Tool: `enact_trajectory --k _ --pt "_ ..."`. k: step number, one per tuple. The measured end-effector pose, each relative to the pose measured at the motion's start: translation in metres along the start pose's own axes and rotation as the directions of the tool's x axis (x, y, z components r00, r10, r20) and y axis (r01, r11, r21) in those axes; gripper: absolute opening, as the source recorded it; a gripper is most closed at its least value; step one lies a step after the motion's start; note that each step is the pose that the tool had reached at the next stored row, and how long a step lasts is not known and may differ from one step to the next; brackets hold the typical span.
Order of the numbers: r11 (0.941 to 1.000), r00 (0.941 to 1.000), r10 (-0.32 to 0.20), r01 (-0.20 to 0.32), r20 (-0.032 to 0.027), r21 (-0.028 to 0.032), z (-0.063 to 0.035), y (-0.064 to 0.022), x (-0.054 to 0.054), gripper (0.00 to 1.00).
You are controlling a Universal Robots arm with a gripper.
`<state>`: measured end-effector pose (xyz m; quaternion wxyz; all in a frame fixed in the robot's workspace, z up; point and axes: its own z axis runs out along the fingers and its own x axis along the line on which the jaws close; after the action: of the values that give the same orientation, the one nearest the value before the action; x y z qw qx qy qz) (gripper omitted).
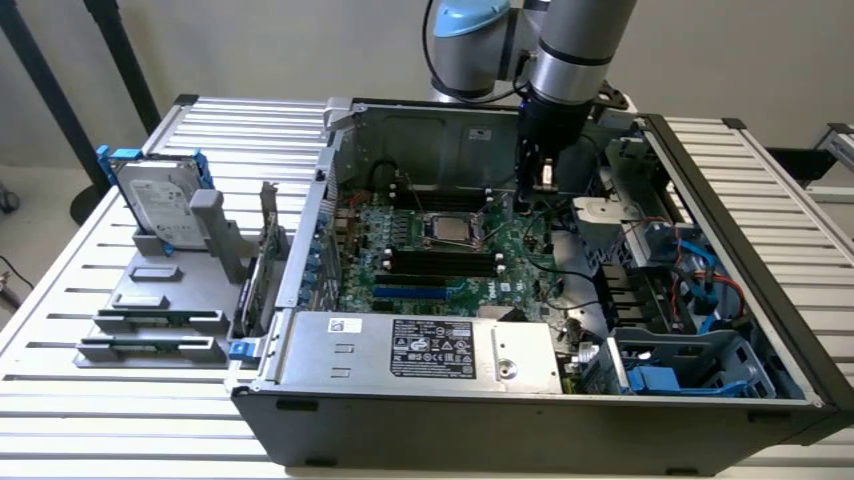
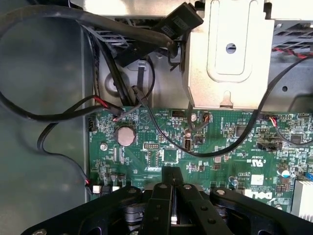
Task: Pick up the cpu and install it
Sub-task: 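Close the cpu cover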
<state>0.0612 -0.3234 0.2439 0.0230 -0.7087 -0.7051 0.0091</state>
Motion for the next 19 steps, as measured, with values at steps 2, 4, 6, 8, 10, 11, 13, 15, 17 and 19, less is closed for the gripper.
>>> enact_trajectory --k 2,4,6,8,10,11,13,15,17,19 --pt "0.9999 1.0 0.0 0.0 0.0 0.0125 0.0 -0.0004 0.0 0.11" --pt "0.9997 1.0 0.001 -0.001 0.0002 0.0225 0.0 -0.0015 0.0 0.11" --pt "0.9996 1.0 0.0 0.0 0.0004 0.0287 0.0001 -0.0037 -0.001 0.11" --pt "0.9995 1.0 0.0 0.0 0.0002 0.0326 0.0003 -0.0069 -0.001 0.11" --pt "0.9994 1.0 0.0 0.0 0.0002 0.0351 0.0004 -0.0106 -0.001 0.11" --pt "0.9993 1.0 0.0 0.0 0.0002 0.0361 0.0005 -0.0128 -0.001 0.11" --pt "0.9993 1.0 0.0 0.0 0.0003 0.0379 0.0007 -0.0169 -0.001 0.11" --pt "0.9992 1.0 0.0 0.0 0.0003 0.0394 0.0009 -0.0212 -0.002 0.11" --pt "0.9992 1.0 0.0 0.0 0.0003 0.0411 0.0011 -0.0255 -0.002 0.11" --pt "0.9991 1.0 0.0 0.0 0.0003 0.0432 0.0013 -0.0299 -0.002 0.11"
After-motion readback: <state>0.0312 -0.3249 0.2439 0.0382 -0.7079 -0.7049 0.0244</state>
